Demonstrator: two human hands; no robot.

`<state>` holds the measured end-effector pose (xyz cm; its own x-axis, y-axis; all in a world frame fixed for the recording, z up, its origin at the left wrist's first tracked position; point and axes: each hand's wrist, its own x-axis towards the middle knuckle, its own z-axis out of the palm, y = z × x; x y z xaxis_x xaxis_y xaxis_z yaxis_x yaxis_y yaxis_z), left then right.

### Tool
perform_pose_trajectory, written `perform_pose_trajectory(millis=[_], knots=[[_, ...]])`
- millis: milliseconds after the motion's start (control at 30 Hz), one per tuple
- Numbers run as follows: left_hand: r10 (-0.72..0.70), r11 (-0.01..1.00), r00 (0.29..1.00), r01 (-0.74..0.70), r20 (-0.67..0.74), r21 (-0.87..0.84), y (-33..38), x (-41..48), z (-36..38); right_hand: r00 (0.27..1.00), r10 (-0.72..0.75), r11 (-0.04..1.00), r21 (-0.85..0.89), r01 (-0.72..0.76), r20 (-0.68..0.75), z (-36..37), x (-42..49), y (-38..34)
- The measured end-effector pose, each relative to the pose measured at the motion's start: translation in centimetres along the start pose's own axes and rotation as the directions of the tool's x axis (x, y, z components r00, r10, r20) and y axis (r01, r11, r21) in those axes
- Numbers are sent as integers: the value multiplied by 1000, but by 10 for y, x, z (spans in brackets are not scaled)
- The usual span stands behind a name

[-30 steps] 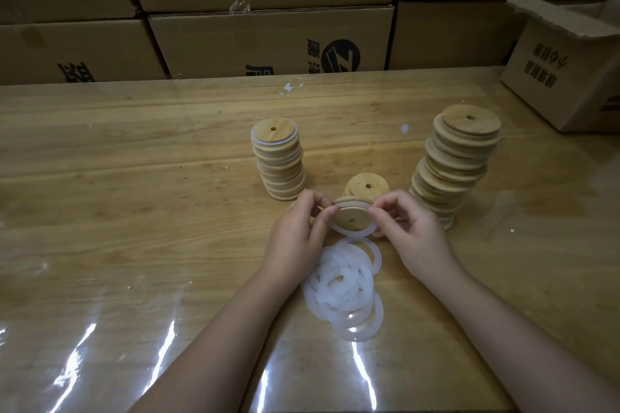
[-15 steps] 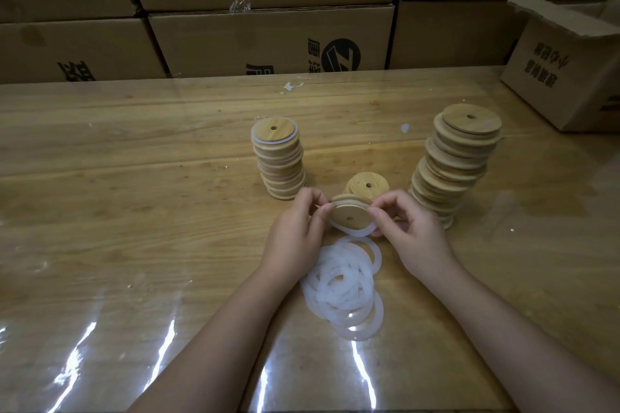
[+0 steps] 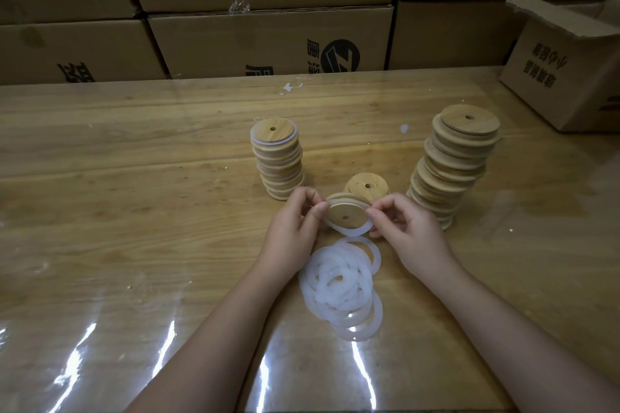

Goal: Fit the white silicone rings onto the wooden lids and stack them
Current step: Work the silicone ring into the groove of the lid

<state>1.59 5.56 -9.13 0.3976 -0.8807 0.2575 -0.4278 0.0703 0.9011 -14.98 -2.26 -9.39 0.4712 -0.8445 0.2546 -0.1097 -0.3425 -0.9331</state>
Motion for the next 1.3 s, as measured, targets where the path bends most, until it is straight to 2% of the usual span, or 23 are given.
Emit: perform_pose_trajectory(millis=[200, 400, 767, 1300], knots=[[-26, 995, 1000, 26, -9, -93, 5, -3, -2, 1000, -23, 999, -26, 23, 4, -1, 0, 3], [110, 994, 994, -110, -12, -24, 8, -5, -2, 997, -70, 996, -53, 71, 14, -1, -1, 3], [39, 997, 998, -42, -39, -69, 5, -1, -4, 999, -38, 997, -68, 39, 22, 0, -1, -3], [17, 997, 998, -22, -64, -78, 3, 1, -4, 999, 5, 992, -123, 1, 47, 0, 0, 0]])
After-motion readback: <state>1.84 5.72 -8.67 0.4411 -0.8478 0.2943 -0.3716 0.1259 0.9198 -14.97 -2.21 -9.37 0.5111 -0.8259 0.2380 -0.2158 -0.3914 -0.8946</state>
